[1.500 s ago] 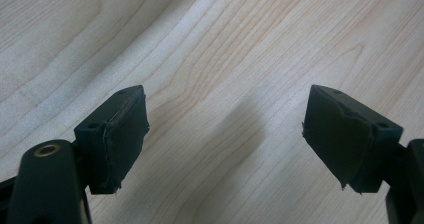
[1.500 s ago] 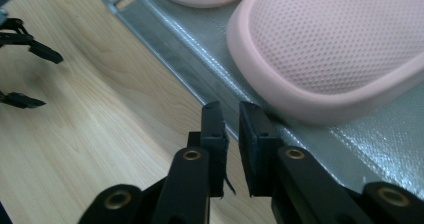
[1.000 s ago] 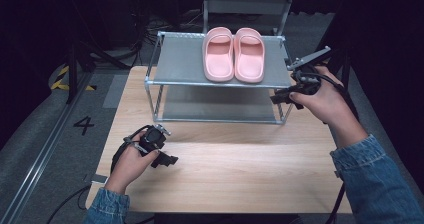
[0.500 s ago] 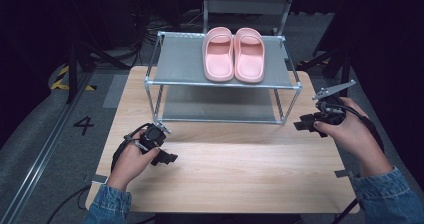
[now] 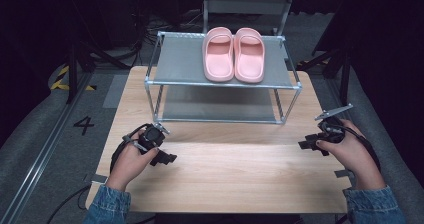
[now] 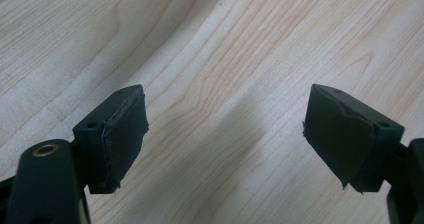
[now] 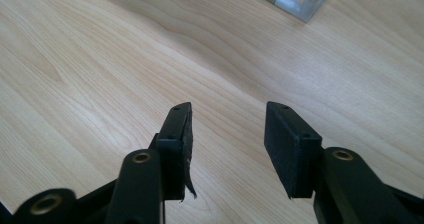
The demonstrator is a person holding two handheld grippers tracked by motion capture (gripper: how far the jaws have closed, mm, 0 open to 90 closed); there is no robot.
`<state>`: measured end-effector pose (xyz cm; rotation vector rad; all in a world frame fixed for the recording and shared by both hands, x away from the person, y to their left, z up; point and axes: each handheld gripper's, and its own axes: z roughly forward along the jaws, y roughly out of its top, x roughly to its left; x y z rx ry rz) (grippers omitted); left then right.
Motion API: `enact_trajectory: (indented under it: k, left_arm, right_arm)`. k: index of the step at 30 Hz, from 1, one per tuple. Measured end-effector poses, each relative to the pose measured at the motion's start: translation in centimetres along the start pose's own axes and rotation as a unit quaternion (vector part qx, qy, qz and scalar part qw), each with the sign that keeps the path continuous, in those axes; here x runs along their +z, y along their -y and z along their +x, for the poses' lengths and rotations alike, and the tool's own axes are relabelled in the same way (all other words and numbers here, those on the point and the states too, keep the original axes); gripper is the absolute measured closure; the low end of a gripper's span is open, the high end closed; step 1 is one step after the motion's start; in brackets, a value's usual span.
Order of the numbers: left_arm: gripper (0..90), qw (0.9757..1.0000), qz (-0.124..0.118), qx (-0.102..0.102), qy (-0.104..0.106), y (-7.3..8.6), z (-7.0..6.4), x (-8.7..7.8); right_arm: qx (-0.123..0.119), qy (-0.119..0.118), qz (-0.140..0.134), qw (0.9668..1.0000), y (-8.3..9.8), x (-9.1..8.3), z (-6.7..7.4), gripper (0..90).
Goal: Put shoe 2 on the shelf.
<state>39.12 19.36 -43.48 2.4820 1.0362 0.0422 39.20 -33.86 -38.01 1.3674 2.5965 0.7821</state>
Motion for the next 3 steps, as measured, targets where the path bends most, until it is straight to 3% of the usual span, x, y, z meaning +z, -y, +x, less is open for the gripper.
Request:
enact_trajectory:
  k: [3]
  left_arm:
    - [17.9,1.0,-0.002,-0.002,-0.001,0.09,0.06,0.0]
  right_arm:
    - [0.006,-0.008,-0.003,0.9999,0.78,0.72,-0.41,53.1]
